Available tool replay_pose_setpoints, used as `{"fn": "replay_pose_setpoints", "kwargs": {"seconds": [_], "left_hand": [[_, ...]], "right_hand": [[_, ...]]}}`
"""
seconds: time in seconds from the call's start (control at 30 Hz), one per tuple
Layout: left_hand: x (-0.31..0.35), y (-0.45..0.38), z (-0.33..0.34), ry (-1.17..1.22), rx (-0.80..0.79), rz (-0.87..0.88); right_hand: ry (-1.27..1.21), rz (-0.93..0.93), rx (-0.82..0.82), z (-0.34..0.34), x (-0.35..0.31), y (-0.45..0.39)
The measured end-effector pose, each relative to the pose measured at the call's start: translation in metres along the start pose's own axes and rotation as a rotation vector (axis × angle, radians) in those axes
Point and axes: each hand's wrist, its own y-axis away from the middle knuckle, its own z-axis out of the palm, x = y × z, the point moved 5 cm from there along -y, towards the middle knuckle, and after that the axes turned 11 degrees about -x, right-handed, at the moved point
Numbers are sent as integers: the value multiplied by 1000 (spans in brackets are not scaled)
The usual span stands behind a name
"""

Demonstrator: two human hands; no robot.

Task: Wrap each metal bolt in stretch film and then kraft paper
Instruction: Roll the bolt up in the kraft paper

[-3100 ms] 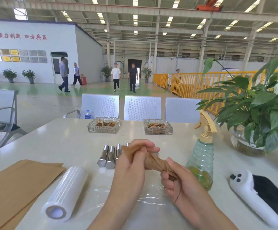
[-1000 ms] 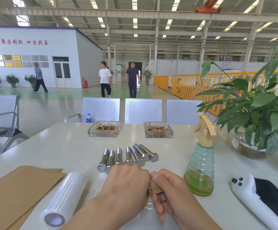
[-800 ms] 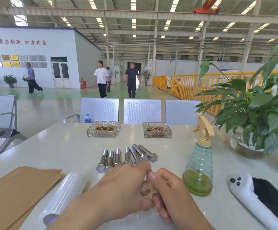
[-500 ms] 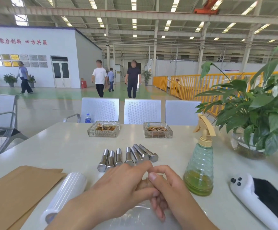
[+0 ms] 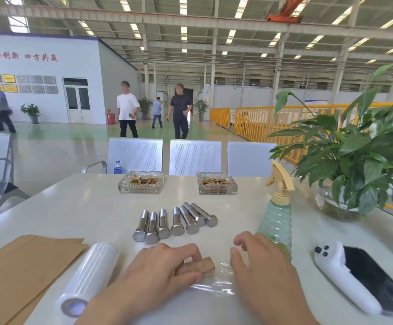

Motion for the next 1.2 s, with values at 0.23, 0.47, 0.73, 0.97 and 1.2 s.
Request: {"fn": "replay_pose_setpoints", "kwargs": {"seconds": [0.23,0.47,0.73,0.97,1.2], "left_hand": [[0,2,4,-47,74,12],[-7,7,5,-4,96,-23],[-9,8,9,-15,61,-29],[-11,9,8,-1,73,-26],[-10,11,10,-11,87,3]], "right_hand": [[202,238,-256,-2,11,8],[207,338,-379,-6,17,2],[-124,433,-374,-3,33,-5],[-763,375,-204,1,38,-4],[-1034,380,-140,-1,36,10]]}}
